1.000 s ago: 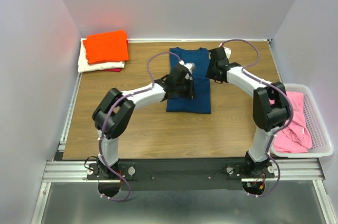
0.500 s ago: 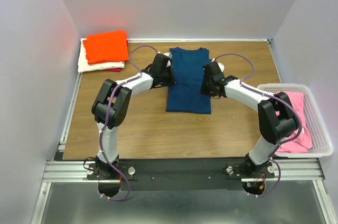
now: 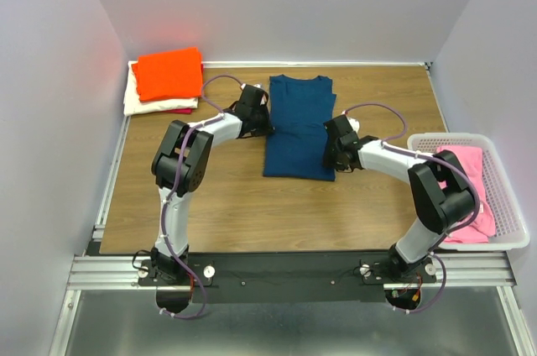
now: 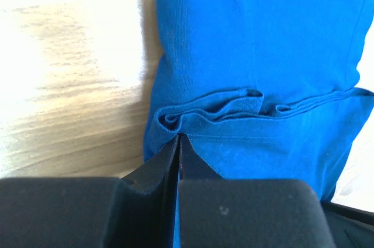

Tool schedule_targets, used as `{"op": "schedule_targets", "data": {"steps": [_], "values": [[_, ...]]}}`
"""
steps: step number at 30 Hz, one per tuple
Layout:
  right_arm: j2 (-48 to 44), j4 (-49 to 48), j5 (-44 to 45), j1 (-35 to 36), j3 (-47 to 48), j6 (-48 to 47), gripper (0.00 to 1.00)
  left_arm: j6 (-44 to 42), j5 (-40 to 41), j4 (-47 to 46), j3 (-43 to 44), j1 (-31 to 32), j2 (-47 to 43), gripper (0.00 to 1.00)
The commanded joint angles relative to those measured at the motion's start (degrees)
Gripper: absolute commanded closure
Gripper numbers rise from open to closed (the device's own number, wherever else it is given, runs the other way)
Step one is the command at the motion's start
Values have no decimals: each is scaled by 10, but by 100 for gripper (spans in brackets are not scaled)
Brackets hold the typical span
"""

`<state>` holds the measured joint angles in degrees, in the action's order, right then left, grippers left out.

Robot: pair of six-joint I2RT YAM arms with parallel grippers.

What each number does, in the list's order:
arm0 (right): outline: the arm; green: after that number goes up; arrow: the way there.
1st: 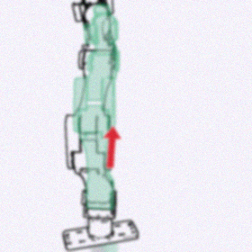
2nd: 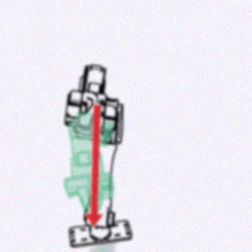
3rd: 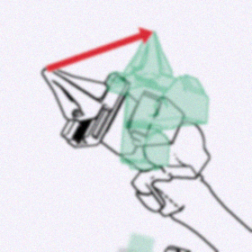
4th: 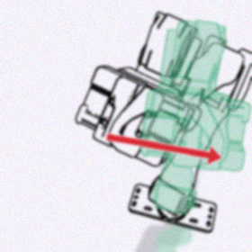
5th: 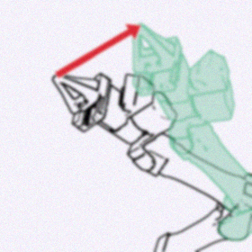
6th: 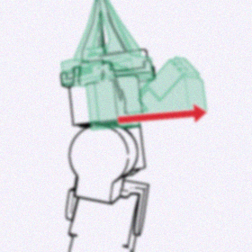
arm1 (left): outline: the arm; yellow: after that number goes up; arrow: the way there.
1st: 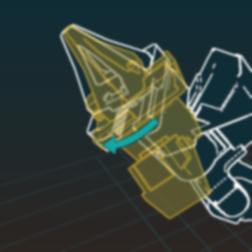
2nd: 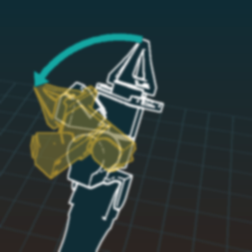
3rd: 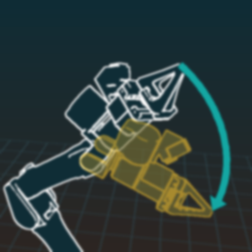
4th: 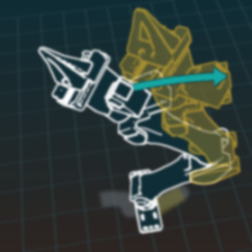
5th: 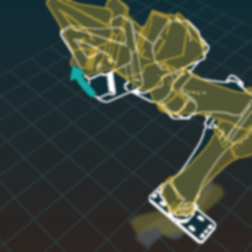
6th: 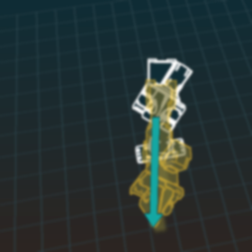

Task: Fold and stack the t-shirts
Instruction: Fold the tshirt

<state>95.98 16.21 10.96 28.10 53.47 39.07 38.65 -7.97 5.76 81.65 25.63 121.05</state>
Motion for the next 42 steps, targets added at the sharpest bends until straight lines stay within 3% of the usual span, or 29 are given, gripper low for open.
{"op": "schedule_targets", "data": {"steps": [1,4,11,17,24,30,42], "values": [[-4,3,2,-1,-24,7,62,-1,8,0,5,-5,19,91],[-18,4,5,-1,-30,6,62,-6,0,-1,6,-9,9,89],[-65,8,-21,-1,-24,8,61,-27,-42,-19,-3,-12,-69,72],[-127,14,-24,-9,-56,31,53,-6,19,-29,-140,-12,-211,66],[-180,15,-51,-19,-108,51,47,-9,-44,-89,-320,-5,-294,59],[-184,15,-62,-20,-123,64,47,-13,-101,-147,-404,4,-318,54],[-144,0,-59,-20,-127,73,48,-14,-127,-183,-417,10,-287,54]]}}
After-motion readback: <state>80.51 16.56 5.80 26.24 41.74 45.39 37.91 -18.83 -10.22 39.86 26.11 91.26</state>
